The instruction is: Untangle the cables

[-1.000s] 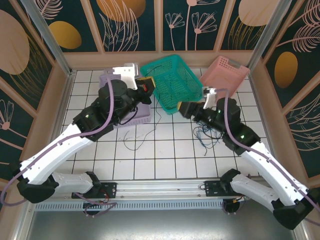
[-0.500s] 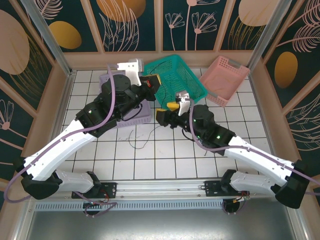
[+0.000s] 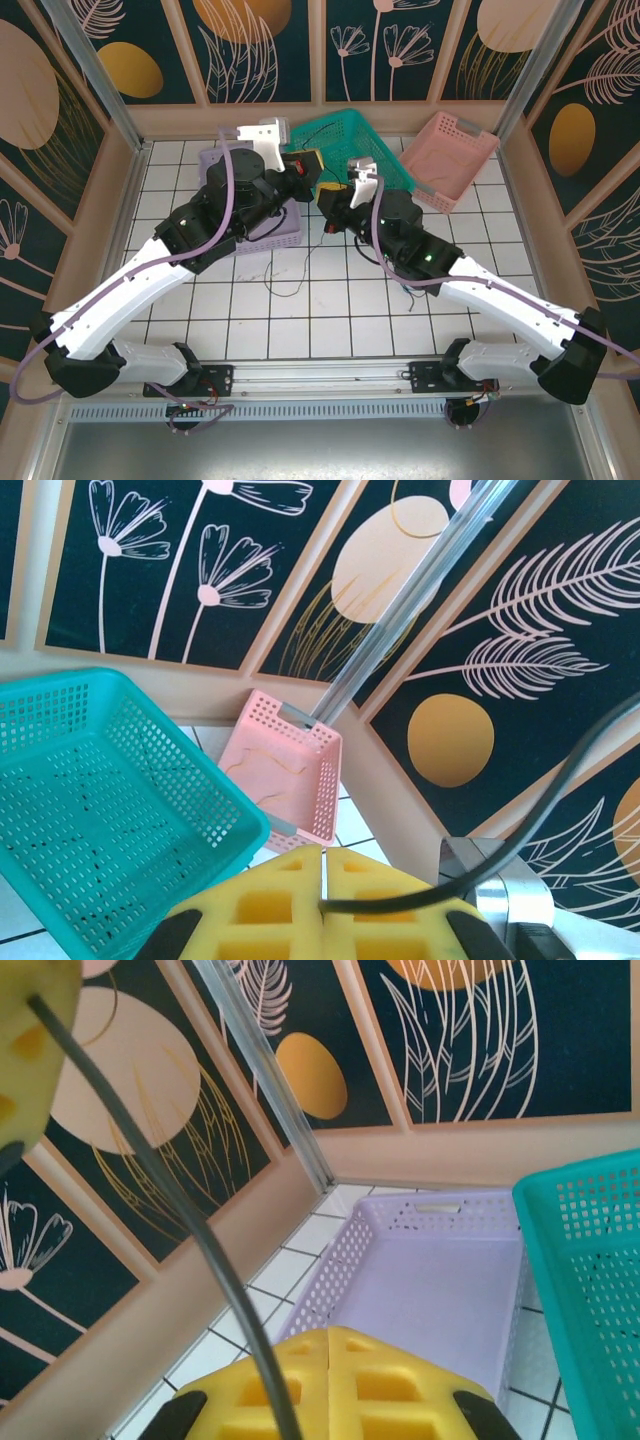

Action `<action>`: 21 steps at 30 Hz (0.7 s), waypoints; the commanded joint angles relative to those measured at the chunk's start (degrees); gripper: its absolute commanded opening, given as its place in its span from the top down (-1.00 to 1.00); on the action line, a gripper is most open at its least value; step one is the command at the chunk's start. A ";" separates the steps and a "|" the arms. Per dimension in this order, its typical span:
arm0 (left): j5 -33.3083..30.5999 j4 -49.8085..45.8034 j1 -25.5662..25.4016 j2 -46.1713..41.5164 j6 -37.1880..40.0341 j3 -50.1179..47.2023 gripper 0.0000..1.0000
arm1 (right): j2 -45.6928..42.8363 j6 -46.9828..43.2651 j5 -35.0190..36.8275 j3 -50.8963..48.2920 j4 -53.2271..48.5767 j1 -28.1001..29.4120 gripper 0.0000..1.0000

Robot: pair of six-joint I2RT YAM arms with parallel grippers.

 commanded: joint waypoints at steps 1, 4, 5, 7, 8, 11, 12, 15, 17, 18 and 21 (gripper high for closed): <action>-0.87 0.17 0.85 0.19 -0.65 1.05 1.00 | -2.15 1.09 0.32 1.91 -2.86 -0.12 1.00; -2.61 -0.29 1.62 -0.05 -1.75 1.01 0.66 | -2.79 1.75 -0.03 2.80 -5.73 -0.17 1.00; -2.51 -0.28 2.00 -0.12 -1.89 1.08 0.39 | -2.89 2.04 -0.16 3.17 -6.86 -0.16 1.00; -2.28 -0.44 2.60 -0.02 -2.25 1.62 0.09 | -3.20 2.54 -0.42 3.88 -8.41 -0.19 1.00; -2.35 -0.61 2.87 0.06 -2.37 1.88 -0.03 | -3.31 2.78 -0.56 4.30 -9.20 -0.19 1.00; -3.48 -1.54 3.69 0.03 -3.06 2.93 -0.29 | -3.80 3.84 -0.52 5.35 -10.80 -0.19 1.00; -4.12 -1.89 3.92 -0.01 -3.44 3.20 -0.37 | -3.85 4.01 -0.47 5.70 -11.30 -0.18 1.00; -6.80 -3.43 5.16 -0.69 -4.50 3.95 -0.50 | -3.72 4.58 -0.43 7.38 -13.45 -0.58 1.00; -9.74 -4.74 5.78 -1.53 -4.88 4.40 -0.59 | -3.67 5.09 -0.38 8.64 -14.75 -1.05 1.00; -11.21 -5.08 5.97 -2.03 -4.76 4.46 -0.61 | -3.66 5.20 -0.43 9.07 -15.07 -1.23 1.00; -16.27 -6.07 6.25 -3.96 -4.21 3.66 -0.65 | -3.60 5.67 -1.07 10.52 -15.71 -2.14 1.00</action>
